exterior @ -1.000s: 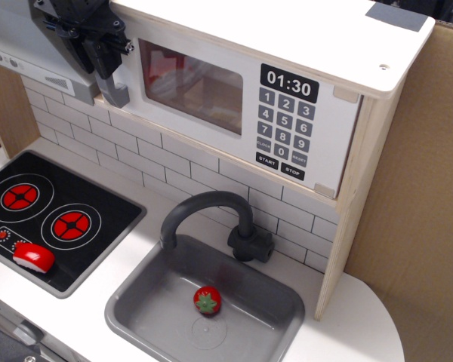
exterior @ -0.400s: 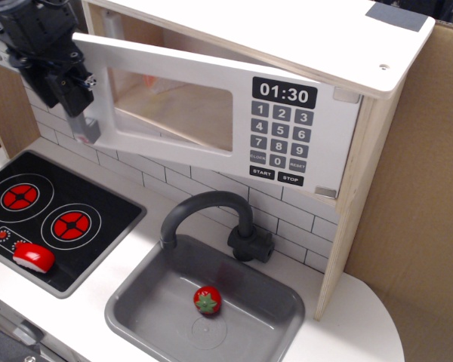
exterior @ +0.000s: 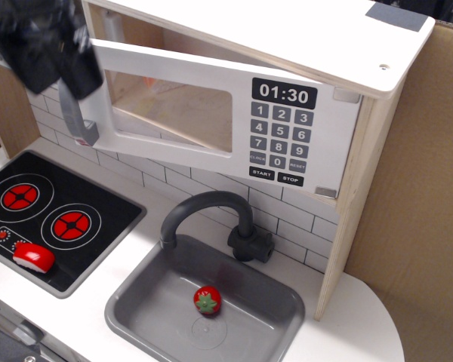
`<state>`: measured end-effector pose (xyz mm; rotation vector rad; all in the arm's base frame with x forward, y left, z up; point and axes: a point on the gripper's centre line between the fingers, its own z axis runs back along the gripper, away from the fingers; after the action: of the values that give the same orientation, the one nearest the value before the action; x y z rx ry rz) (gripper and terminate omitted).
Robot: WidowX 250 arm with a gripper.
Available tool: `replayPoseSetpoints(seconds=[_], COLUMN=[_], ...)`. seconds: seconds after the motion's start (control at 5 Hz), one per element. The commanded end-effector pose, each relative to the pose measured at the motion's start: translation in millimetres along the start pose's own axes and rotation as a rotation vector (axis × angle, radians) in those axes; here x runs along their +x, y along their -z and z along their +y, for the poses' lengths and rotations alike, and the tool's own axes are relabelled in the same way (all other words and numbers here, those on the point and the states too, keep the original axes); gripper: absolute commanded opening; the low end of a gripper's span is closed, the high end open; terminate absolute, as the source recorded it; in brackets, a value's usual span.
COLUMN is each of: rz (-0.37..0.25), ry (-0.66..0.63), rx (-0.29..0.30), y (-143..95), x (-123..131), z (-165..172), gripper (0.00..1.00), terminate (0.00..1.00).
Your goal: Open microwave
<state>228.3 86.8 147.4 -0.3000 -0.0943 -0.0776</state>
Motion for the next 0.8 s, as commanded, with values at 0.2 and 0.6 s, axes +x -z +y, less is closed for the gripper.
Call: replayPoseSetpoints(seconds=[0.2, 0.6], rz=[-0.260, -0.234], ry=[-0.281, -0.195], rx=[0.129, 0.204], y=[-36, -20], x=[94, 71], z=[29, 49], gripper=[1.00, 1.00], terminate=[0.00, 0.00])
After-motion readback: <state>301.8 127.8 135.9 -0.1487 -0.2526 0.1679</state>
